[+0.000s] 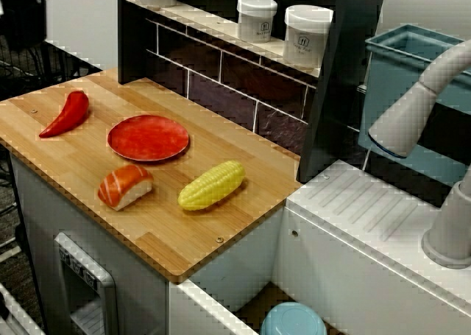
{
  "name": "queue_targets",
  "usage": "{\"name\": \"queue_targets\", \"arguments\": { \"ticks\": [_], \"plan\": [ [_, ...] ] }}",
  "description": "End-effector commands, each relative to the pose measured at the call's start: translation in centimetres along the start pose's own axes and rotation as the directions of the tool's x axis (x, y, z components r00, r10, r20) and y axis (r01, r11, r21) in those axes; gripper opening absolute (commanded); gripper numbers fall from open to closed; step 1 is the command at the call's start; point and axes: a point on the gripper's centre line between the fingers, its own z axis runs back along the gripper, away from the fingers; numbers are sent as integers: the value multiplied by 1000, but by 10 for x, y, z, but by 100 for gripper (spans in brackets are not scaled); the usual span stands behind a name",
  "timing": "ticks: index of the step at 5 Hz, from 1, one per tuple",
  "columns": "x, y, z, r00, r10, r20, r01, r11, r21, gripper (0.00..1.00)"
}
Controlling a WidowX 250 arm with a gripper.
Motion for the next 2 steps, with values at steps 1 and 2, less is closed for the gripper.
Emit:
{"name": "queue_targets", "arguments": {
  "ticks": [1,2],
  "plan": [
    [46,17,-15,999,44,23,-43,999,-11,100],
    [65,22,-21,998,30,61,-29,999,-13,100]
  ]
}}
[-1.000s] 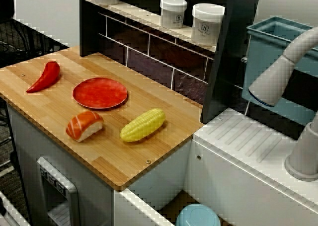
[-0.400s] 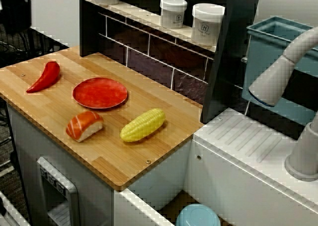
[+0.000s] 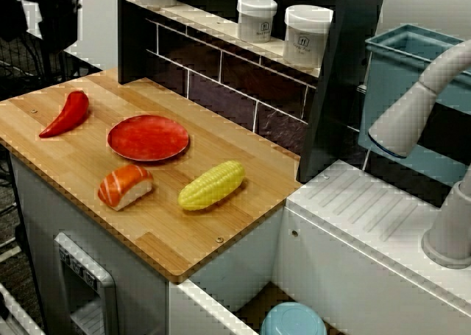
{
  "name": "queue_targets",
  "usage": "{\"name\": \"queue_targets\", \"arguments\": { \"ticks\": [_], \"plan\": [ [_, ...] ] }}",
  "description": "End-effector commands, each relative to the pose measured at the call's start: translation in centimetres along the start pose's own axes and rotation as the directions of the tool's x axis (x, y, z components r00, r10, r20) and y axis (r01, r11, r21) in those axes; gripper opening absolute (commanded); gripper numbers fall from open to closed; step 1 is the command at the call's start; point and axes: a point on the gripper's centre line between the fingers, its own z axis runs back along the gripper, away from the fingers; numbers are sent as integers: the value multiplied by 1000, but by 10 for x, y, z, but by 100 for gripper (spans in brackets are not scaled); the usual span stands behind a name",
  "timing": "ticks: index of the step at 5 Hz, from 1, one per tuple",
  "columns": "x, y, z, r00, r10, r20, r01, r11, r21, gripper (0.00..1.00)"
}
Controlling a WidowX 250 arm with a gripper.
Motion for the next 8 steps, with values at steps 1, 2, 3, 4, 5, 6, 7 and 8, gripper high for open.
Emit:
{"name": "queue_targets", "arguments": {
  "ticks": [1,2,3,4,5,6,7,8],
  "plan": [
    [38,7,-5,980,-70,185,59,996,64,100],
    [53,14,-29,959,-113,259,61,977,203,100],
    [71,39,-37,953,-96,286,22,968,249,100],
    [90,68,-35,951,-58,305,-27,964,265,100],
    [96,77,-29,968,-47,246,4,985,171,100],
    [96,85,-20,967,-55,248,14,986,164,100],
    [117,113,-20,966,5,259,-45,988,147,100],
    [129,123,-39,984,55,169,-70,994,87,100]
  ]
}}
